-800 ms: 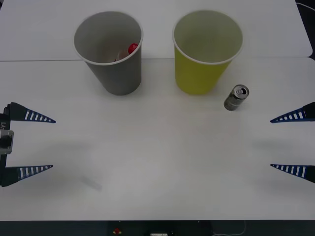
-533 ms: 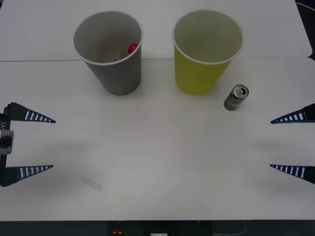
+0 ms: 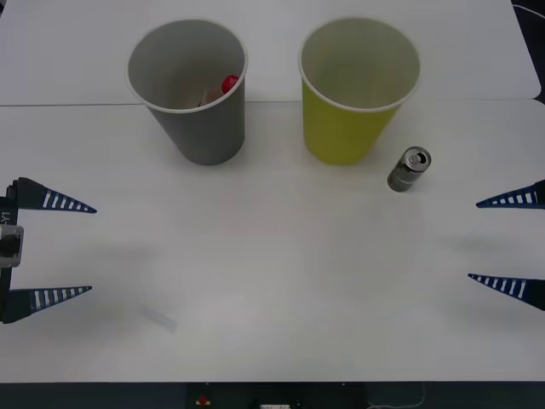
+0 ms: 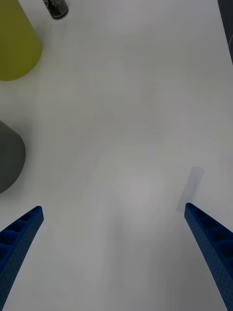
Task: Put the can into the green bin and the plastic bottle into the gray bin
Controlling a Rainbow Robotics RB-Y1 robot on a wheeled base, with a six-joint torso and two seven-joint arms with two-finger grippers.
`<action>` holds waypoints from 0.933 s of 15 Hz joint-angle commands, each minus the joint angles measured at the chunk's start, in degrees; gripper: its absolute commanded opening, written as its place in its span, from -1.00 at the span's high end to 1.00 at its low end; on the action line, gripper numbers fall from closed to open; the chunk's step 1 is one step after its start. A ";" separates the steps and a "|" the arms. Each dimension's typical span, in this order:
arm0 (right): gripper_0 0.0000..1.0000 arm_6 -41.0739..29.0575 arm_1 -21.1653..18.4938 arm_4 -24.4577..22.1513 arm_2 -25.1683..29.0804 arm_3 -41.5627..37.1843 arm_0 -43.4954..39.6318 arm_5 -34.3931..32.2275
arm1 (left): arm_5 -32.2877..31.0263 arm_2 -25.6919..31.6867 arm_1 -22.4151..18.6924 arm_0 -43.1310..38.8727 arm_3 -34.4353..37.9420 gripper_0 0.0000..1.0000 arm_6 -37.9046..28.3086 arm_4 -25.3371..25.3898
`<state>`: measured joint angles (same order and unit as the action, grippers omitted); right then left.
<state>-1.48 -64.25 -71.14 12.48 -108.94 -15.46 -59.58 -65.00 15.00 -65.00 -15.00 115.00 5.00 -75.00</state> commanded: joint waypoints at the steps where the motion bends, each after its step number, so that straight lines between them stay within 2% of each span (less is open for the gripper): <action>1: -1.00 1.92 0.01 3.73 -1.93 2.33 -0.45 2.98 | 0.00 0.00 0.00 0.00 0.00 -1.00 0.00 0.00; 5: -1.00 11.59 0.01 13.75 -5.63 5.06 -3.87 12.29 | 0.00 0.00 0.00 0.00 0.00 -1.00 0.00 0.00; 9: -1.00 22.05 1.50 28.95 -10.64 8.40 -5.81 17.39 | 0.00 0.00 0.00 0.00 0.00 -1.00 0.00 0.00; 14: -1.00 26.09 7.21 36.68 -11.78 13.85 -5.37 16.86 | 0.00 0.00 0.00 0.00 0.00 -1.00 0.00 0.00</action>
<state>24.51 -57.78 -35.22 0.74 -95.80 -20.94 -42.61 -65.00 15.00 -65.00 -15.00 115.00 5.00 -75.00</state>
